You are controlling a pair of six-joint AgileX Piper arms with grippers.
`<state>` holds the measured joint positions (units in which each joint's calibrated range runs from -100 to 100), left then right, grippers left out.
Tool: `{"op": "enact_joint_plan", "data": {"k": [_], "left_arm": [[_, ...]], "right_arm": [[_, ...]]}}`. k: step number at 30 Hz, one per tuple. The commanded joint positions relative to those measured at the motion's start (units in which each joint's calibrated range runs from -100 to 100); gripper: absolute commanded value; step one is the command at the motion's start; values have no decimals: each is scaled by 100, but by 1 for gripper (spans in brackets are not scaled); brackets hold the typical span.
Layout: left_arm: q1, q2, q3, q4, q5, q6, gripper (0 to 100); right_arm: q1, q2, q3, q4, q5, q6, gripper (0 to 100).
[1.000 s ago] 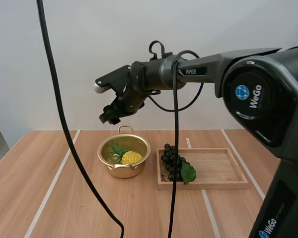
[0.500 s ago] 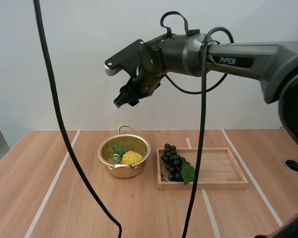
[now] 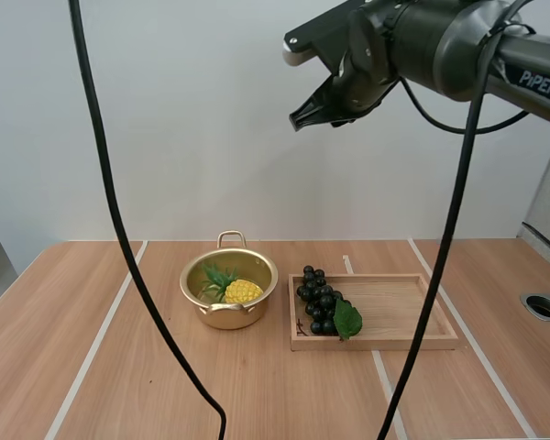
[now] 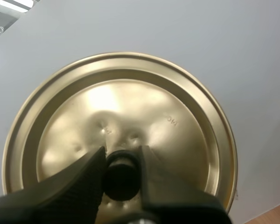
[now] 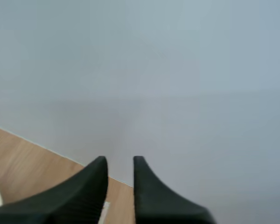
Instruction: Open the pot, put the pineapple inside, and close it
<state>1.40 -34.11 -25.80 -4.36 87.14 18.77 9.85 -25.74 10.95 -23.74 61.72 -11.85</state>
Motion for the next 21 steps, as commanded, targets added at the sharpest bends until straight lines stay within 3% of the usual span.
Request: {"op": "enact_joint_plan", "data": {"k": [1,10,21], "left_arm": [[7,5,-28,-380,-445,-34,0],[7,327,-28,-926,-371,-137,0],[7,1200,-28,-1534,1106,-370,0]], "right_arm": [[-257,-270,-55,95,67,162,0],[-844,-790,-39,1009,347,265,0],[-966,-1230,822,826,309,246,0]]}}
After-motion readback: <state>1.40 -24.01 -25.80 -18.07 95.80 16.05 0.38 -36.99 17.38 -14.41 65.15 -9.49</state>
